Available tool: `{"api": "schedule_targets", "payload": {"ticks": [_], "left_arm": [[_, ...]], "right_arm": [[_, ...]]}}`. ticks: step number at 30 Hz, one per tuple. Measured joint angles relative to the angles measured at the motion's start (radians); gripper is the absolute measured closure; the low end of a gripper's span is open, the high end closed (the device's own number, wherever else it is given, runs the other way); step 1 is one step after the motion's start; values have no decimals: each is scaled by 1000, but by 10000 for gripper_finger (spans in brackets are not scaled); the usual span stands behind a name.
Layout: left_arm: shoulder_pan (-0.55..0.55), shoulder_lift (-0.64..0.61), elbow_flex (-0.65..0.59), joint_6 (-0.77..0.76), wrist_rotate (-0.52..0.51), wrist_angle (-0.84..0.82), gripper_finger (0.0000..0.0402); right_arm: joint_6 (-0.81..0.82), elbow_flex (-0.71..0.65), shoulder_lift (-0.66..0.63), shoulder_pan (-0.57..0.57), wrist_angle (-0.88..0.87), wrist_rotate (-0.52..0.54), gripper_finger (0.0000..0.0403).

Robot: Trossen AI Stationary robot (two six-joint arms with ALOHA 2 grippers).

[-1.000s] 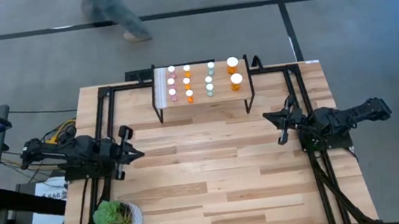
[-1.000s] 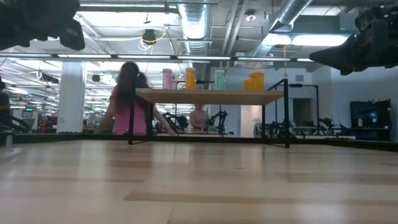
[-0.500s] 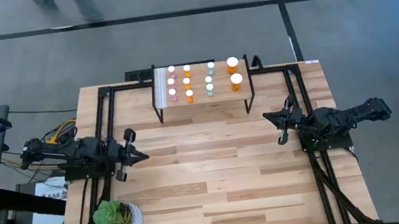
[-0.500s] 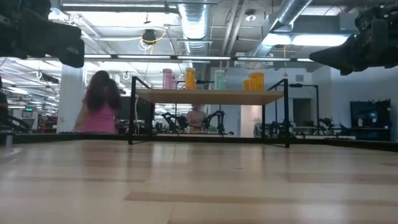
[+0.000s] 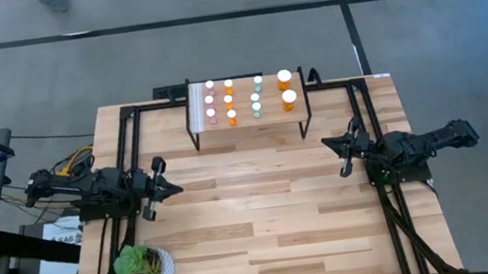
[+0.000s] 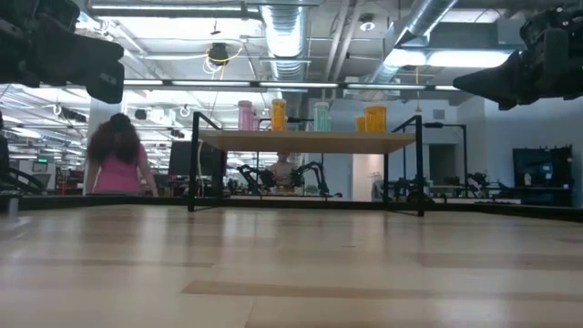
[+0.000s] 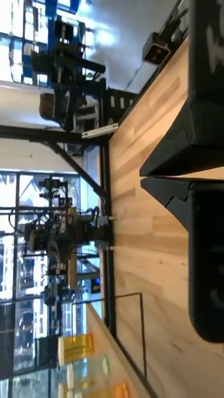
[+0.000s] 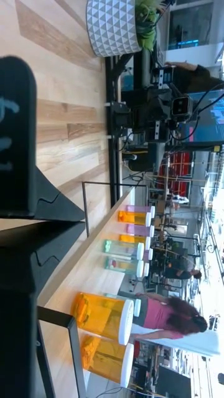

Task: Pick and place medicine bottles onto shelf by color
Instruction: Return to Home Position

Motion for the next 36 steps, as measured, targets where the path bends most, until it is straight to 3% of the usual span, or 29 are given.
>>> {"api": "schedule_targets", "payload": {"ticks": [36], "left_arm": [[0,0,0,-29,3,0,400]], "right_arm": [[0,0,0,0,0,0,370]]}}
